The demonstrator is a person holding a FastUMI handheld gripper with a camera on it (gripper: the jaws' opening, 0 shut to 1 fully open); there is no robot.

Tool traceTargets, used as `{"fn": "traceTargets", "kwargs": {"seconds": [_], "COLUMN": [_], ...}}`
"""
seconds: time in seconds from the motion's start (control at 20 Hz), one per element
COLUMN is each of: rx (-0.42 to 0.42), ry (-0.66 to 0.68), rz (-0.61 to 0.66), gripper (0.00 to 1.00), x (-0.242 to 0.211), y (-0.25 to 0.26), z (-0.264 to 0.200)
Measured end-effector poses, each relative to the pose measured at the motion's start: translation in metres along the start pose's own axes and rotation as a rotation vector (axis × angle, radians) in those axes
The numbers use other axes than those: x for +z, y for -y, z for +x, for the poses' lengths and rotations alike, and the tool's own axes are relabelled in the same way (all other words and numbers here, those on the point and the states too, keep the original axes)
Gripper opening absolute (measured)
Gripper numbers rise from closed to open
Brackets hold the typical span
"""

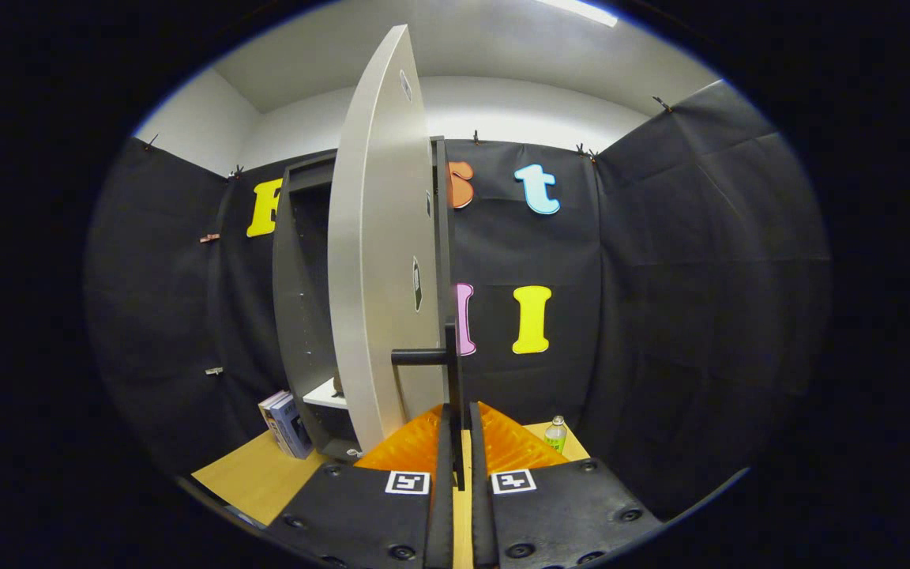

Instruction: Open the shoe cabinet door, grab the shoes and put them into the shoe cabinet, then close the shoe cabinet door.

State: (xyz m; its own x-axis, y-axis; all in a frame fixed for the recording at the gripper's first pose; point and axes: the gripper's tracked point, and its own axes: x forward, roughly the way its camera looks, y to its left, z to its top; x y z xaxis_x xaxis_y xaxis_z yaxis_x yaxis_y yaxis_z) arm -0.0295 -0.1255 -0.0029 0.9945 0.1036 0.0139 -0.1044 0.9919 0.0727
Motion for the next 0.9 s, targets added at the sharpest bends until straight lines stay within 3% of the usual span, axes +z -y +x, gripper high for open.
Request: {"fn": "traceTargets", "kwargs": {"seconds": [0.2,0.25,0.45,0.55,0.7,0.75,0.9], "rx": [-0.059,-0.070,-0.023,0.035,0.125,0.159,0.241], "ry": [0.039,0.046,0.025,0.003,-0.059,-0.097,-0.224], "rz": [-0.032,-0.049,-0.043,-0.027,-0.062,-0.056,-0.036], "gripper": [0.29,0.29,0.33,0.40,0.62,0.64,0.89], "x": [0.013,0.013,0.000,-0.015,-0.048,-0.063,-0.116], "y": [0.004,0.001,-0.033,-0.067,-0.113,-0.131,-0.174], "z": [-0.034,-0.043,-0.073,-0.081,-0.079,-0.074,-0.066]}}
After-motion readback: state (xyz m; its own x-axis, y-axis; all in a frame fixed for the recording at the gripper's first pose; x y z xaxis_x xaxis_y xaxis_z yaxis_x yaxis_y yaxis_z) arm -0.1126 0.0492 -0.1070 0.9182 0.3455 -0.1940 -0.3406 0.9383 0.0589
